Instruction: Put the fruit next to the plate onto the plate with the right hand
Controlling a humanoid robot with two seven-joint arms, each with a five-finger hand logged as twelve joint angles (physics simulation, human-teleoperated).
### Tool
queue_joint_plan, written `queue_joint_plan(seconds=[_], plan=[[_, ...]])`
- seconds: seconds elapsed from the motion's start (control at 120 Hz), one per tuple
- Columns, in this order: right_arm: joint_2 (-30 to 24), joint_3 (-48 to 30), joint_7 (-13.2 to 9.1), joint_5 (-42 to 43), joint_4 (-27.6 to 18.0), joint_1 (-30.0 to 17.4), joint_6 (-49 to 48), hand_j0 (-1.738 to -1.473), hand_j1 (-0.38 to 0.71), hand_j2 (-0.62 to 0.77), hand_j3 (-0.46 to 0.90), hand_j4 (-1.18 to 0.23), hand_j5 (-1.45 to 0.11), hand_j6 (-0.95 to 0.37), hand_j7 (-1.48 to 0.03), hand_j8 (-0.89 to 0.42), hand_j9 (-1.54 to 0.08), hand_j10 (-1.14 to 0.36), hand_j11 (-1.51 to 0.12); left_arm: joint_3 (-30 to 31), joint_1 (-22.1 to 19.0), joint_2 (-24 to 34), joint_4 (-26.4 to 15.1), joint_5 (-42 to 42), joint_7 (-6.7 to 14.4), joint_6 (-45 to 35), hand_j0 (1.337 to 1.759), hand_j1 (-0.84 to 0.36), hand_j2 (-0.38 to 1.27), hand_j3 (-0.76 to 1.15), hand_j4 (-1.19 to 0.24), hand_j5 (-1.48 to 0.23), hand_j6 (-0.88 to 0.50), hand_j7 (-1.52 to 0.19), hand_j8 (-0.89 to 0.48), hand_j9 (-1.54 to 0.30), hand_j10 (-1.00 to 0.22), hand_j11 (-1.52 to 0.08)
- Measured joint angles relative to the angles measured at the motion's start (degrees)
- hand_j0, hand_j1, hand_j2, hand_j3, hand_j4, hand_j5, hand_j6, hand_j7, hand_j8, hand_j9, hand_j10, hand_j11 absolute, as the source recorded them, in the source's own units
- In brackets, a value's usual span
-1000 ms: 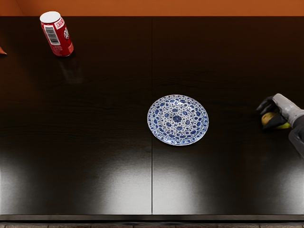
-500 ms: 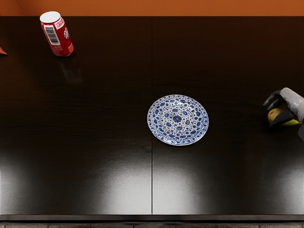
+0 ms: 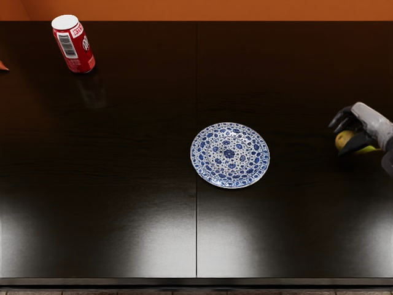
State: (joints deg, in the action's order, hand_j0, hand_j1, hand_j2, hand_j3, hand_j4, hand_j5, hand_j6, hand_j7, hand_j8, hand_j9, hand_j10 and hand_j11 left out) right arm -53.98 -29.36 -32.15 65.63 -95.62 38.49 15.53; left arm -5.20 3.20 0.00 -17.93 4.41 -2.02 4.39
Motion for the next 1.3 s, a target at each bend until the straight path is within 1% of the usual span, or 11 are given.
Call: queue_joint_plan(seconds=[0.142, 0.425, 0.675, 0.783, 0.9, 1.3], plan=[[0.60, -0.11, -0.19, 0.02, -0.85, 0.95, -0.54, -1.655, 0.19, 0.25, 0.00, -0.66, -0.89, -0.67, -0.87, -0.49, -0.88, -0.49, -0.89, 0.00, 0.04, 0.00, 0.00, 0.01, 0.00, 0.01, 1.658, 0.34, 0.00, 0.00, 0.00, 0.00, 0.00, 0.00, 0.00, 0.00, 0.00, 0.00], [3.89, -0.15, -0.34, 0.00, -1.25, 2.47, -1.19, -1.655, 0.20, 0.26, 0.00, -0.65, -0.88, -0.66, -0.86, -0.49, -0.87, -0.49, -0.88, 0.00, 0.05, 0.00, 0.00, 0.00, 0.00, 0.00, 1.658, 0.34, 0.00, 0.00, 0.00, 0.00, 0.00, 0.00, 0.00, 0.00, 0.00, 0.00], [6.66, -0.15, -0.45, 0.01, -1.62, 3.61, -1.41, -1.656, 0.22, 0.30, 0.00, -0.65, -0.88, -0.66, -0.86, -0.47, -0.87, -0.48, -0.88, 0.00, -0.01, 0.00, 0.00, 0.04, 0.00, 0.00, 1.658, 0.34, 0.00, 0.00, 0.00, 0.00, 0.00, 0.00, 0.00, 0.00, 0.00, 0.00], [8.24, -0.12, -1.56, 0.01, -1.65, 4.37, -1.44, -1.656, 0.23, 0.30, 0.00, -0.65, -0.88, -0.66, -0.86, -0.47, -0.87, -0.48, -0.88, 0.01, 0.05, 0.00, 0.00, 0.03, 0.00, 0.00, 1.658, 0.34, 0.00, 0.00, 0.00, 0.00, 0.00, 0.00, 0.00, 0.00, 0.00, 0.00], [9.64, -0.08, -2.16, 0.03, -1.65, 5.01, -1.44, -1.656, 0.23, 0.31, 0.00, -0.65, -0.88, -0.66, -0.86, -0.47, -0.87, -0.48, -0.88, 0.01, 0.01, 0.00, 0.00, 0.01, 0.00, 0.00, 1.658, 0.34, 0.00, 0.00, 0.00, 0.00, 0.00, 0.00, 0.00, 0.00, 0.00, 0.00], [14.65, 0.07, -2.46, 0.04, -1.58, 6.53, -1.89, -1.656, 0.24, 0.32, 0.00, -0.65, -0.88, -0.66, -0.86, -0.47, -0.87, -0.47, -0.88, 0.01, -0.02, 0.00, 0.00, 0.01, 0.00, 0.00, 1.658, 0.34, 0.00, 0.00, 0.00, 0.00, 0.00, 0.00, 0.00, 0.00, 0.00, 0.00]])
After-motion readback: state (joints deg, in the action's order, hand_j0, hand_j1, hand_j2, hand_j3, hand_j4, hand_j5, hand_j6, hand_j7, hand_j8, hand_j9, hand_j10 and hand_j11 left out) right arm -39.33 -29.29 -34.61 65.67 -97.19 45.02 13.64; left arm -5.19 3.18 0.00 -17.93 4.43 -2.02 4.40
